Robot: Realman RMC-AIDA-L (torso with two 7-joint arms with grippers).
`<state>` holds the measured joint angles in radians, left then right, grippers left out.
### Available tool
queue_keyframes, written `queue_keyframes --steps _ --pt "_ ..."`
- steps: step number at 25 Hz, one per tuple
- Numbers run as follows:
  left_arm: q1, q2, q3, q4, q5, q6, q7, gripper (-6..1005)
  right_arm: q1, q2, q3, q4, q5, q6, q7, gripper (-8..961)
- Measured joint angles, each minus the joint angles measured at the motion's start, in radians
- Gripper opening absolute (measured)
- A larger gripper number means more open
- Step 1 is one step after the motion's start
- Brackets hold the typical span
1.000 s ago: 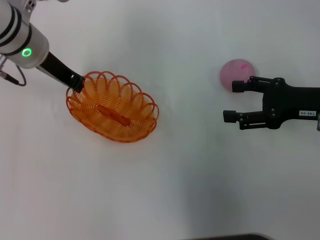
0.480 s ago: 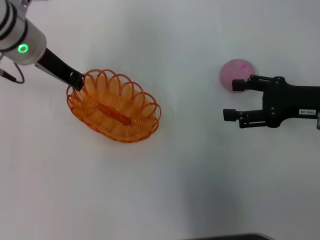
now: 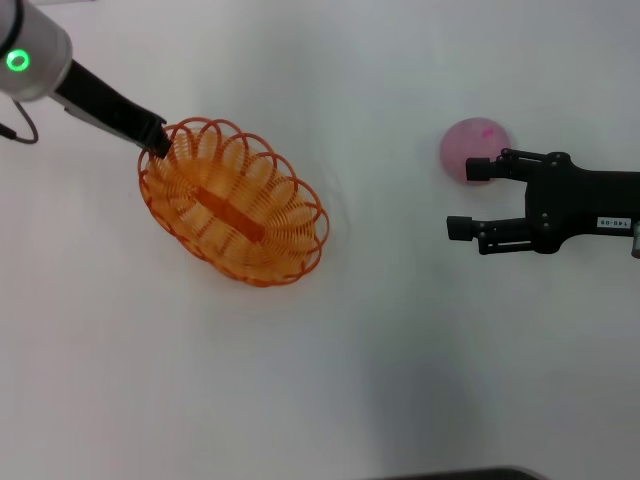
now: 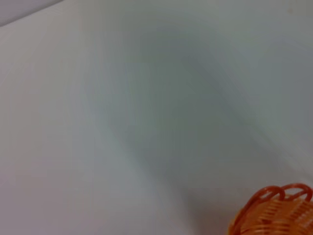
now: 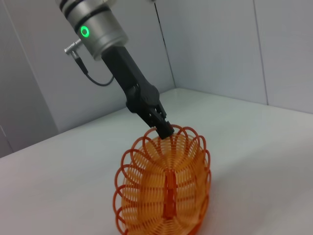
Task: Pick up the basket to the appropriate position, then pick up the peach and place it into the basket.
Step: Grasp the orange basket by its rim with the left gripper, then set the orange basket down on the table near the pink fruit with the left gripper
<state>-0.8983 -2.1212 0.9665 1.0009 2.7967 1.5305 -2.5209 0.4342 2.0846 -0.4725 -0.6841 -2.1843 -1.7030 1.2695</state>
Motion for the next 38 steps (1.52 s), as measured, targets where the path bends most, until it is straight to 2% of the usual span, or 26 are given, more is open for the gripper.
queue_keyframes --steps 4,7,18,25,33,38 --pt "-0.006 0.020 -0.033 0.004 -0.040 0.036 0.005 49 0.000 0.000 0.003 0.000 0.000 0.000 -0.012 946" --pt "-0.006 0.027 -0.043 0.004 -0.051 0.046 0.005 47 0.001 0.000 0.004 0.000 0.000 0.000 -0.018 946" --pt "-0.015 0.029 -0.077 0.004 -0.072 0.066 -0.007 43 0.006 0.000 0.005 -0.005 0.009 -0.001 -0.017 947" --pt "-0.025 0.030 -0.088 -0.002 -0.085 0.063 -0.099 46 0.010 -0.002 0.007 -0.009 0.037 0.008 -0.015 947" --pt "0.017 0.008 -0.091 -0.017 -0.087 -0.005 -0.252 50 0.002 -0.005 0.009 -0.012 0.096 0.020 -0.019 946" --pt "0.084 -0.031 -0.122 -0.002 -0.116 -0.060 -0.336 52 0.005 0.000 0.009 -0.009 0.115 0.006 -0.021 946"
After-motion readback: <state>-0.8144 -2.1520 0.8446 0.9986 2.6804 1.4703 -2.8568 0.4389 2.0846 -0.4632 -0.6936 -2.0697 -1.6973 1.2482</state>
